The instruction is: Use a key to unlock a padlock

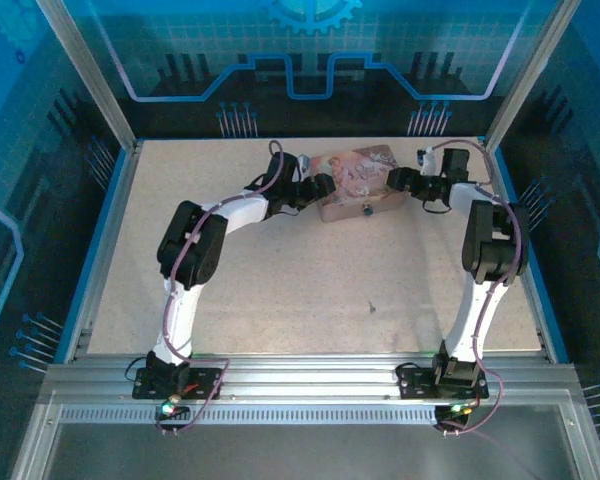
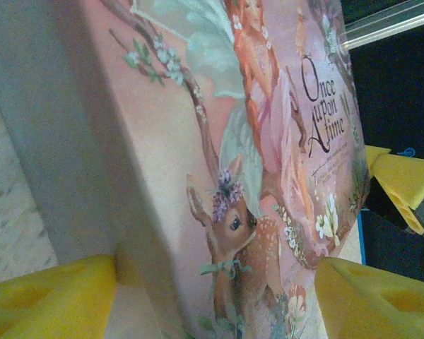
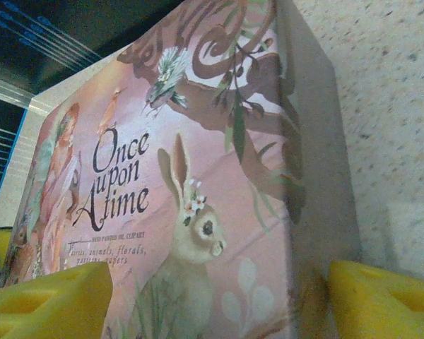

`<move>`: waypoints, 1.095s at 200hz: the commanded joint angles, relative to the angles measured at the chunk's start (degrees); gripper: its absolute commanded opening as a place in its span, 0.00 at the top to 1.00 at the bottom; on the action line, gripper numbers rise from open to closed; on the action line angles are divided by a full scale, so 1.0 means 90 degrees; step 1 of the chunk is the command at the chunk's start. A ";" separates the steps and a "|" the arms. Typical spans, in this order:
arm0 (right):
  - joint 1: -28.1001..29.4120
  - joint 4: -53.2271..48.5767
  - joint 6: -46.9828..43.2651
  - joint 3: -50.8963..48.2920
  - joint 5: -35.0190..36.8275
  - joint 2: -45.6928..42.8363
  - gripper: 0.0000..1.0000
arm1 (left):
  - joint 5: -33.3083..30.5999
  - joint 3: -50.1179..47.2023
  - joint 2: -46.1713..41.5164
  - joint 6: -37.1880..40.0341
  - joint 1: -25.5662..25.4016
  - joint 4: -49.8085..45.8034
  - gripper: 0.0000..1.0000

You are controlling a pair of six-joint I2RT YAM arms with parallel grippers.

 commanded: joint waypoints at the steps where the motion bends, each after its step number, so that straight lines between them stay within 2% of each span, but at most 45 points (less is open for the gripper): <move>1: 0.0569 0.0206 0.0185 -0.0585 -0.0603 -0.0553 0.20 | 0.0389 -0.0475 -0.0674 0.0235 -0.0140 0.0142 0.25; 117: 0.1809 0.1299 0.0824 -0.3453 0.0334 -0.2507 0.19 | -0.0095 -0.3157 -0.2655 0.0356 -0.0081 0.0231 0.23; 173: 0.2292 0.1615 0.1134 -0.4332 0.0928 -0.3014 0.17 | -0.0469 -0.3623 -0.3081 0.0429 -0.0036 0.0094 0.20; 219: 0.2297 0.1368 0.1078 -0.4251 0.1239 -0.3068 0.13 | -0.0557 -0.3630 -0.3152 0.0508 0.0052 -0.0033 0.17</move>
